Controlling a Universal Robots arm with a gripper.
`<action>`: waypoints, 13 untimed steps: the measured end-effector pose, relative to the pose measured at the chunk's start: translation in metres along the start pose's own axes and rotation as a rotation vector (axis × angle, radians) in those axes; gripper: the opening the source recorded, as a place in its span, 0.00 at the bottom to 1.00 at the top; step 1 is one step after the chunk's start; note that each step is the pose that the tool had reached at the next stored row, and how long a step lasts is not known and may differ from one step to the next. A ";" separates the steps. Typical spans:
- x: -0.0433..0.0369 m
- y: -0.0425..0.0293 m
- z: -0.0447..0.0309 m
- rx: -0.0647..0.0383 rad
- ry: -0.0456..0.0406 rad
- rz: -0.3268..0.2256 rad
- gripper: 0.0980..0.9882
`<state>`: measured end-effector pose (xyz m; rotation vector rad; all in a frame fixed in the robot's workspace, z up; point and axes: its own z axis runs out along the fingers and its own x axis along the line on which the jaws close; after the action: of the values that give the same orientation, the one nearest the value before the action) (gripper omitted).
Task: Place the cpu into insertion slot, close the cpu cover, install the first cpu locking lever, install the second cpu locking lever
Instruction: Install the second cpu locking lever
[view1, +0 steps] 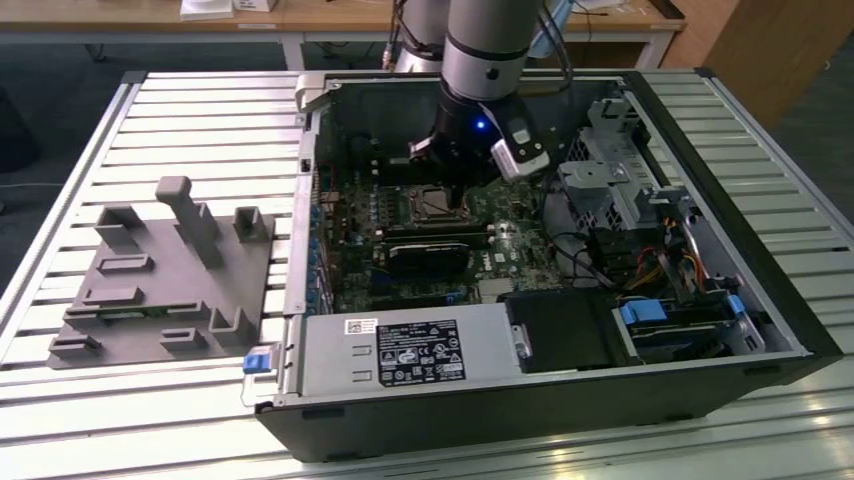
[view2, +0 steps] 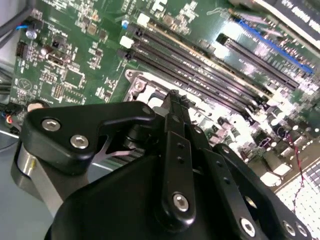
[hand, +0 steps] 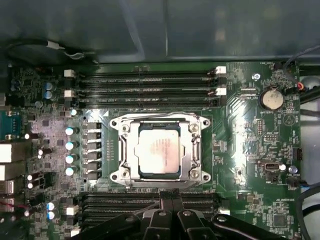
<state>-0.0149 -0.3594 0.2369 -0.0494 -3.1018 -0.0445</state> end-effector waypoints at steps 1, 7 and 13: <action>0.0019 -0.0004 0.0001 0.000 -0.0001 0.000 0.01; 0.0096 -0.0066 0.0004 0.000 0.0000 0.000 0.01; 0.0263 -0.0085 0.0023 -0.001 -0.0001 -0.001 0.01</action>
<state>-0.0416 -0.3670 0.2354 -0.0486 -3.1019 -0.0457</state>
